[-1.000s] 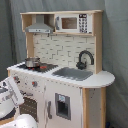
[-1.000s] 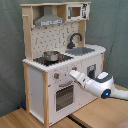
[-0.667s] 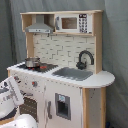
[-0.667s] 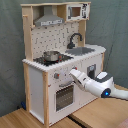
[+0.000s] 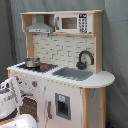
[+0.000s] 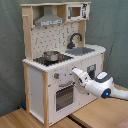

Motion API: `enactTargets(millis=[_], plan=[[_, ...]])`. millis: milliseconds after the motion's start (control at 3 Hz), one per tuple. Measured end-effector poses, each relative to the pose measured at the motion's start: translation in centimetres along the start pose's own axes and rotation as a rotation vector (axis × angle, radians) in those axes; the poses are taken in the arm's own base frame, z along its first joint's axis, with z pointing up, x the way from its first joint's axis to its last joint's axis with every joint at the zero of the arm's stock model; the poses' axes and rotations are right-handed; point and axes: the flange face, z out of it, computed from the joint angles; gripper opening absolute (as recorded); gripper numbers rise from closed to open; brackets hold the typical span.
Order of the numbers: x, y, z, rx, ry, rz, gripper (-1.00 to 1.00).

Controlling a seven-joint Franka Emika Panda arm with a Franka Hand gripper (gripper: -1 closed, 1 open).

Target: Play with the kitchen

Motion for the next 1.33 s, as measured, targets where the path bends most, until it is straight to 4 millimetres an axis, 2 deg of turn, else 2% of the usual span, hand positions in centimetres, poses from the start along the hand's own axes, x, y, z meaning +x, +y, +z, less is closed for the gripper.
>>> enactTargets(millis=[1000,1333], plan=[[-1.7,-2.2,0.0,0.021,-0.015,0.291,1.0],[-4.0,-2.1,1.0,0.021,-0.047,0.365,1.0]])
